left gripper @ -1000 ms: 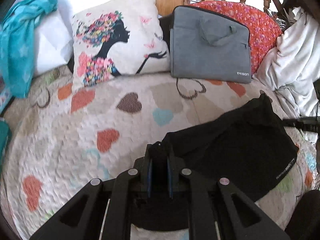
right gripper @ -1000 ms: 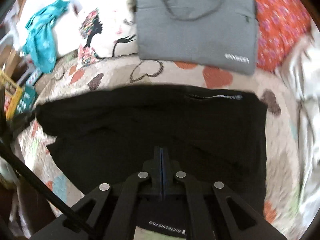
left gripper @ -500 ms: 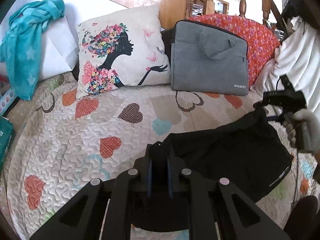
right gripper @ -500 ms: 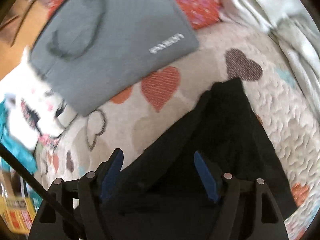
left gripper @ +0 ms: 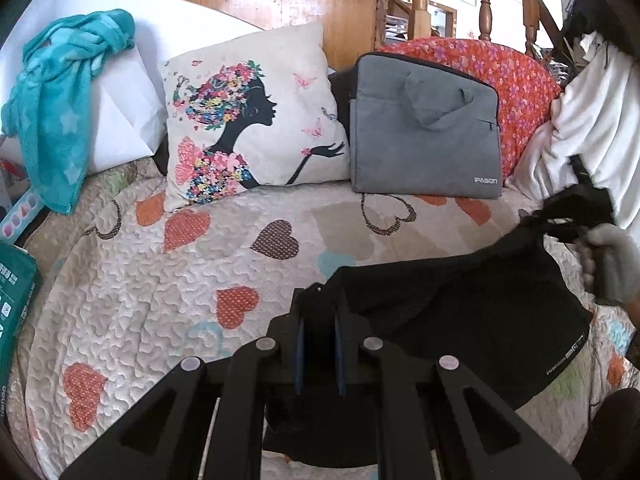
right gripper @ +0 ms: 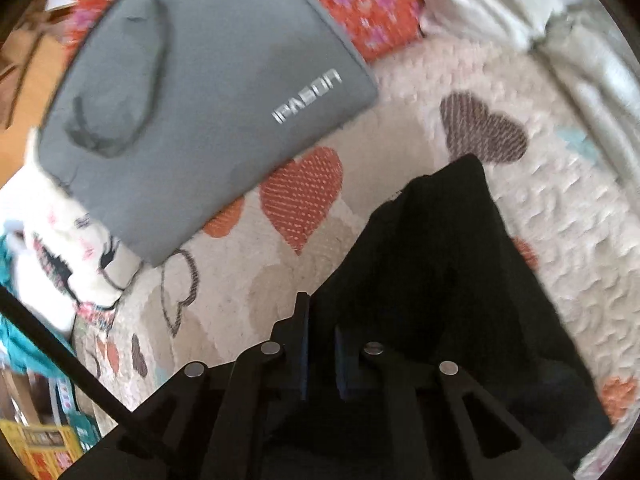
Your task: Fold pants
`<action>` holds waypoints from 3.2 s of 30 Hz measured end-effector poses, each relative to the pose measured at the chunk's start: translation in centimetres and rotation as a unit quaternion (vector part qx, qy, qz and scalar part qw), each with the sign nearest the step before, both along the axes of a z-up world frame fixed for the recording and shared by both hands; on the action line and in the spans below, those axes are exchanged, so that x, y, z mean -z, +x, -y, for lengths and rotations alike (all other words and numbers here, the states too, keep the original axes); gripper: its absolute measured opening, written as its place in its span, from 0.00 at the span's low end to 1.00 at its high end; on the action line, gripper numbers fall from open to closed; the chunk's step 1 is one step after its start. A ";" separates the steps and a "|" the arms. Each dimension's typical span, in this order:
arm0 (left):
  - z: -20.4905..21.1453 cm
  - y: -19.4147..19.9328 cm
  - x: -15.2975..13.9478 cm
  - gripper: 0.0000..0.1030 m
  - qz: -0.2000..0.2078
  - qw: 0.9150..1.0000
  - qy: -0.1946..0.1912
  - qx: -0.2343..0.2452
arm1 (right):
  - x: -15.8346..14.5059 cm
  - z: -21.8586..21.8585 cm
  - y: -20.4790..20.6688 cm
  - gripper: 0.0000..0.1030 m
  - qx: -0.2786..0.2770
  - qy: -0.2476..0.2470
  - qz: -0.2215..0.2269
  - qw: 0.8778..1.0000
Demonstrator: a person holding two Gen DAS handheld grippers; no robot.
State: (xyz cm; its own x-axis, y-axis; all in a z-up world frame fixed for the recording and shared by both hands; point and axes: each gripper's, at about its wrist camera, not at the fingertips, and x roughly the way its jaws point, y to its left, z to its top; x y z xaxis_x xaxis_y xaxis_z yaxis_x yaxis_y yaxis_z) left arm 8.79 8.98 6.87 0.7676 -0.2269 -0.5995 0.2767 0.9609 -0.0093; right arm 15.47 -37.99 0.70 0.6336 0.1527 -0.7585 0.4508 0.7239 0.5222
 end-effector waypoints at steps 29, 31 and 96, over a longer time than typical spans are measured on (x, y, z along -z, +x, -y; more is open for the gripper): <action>-13.6 -5.6 4.0 0.49 -0.103 0.980 -0.124 -0.121 | 1.1 -5.6 -22.3 0.43 -0.048 -0.063 0.028 0.996; -13.3 -5.0 4.8 0.49 -0.110 0.973 -0.156 -0.132 | 0.0 -9.9 -19.6 0.45 -0.135 -0.066 0.048 0.987; -5.3 -3.1 12.2 0.52 -0.147 0.984 -0.085 -0.059 | 0.0 -16.0 0.0 0.47 -0.196 -0.163 -0.021 0.967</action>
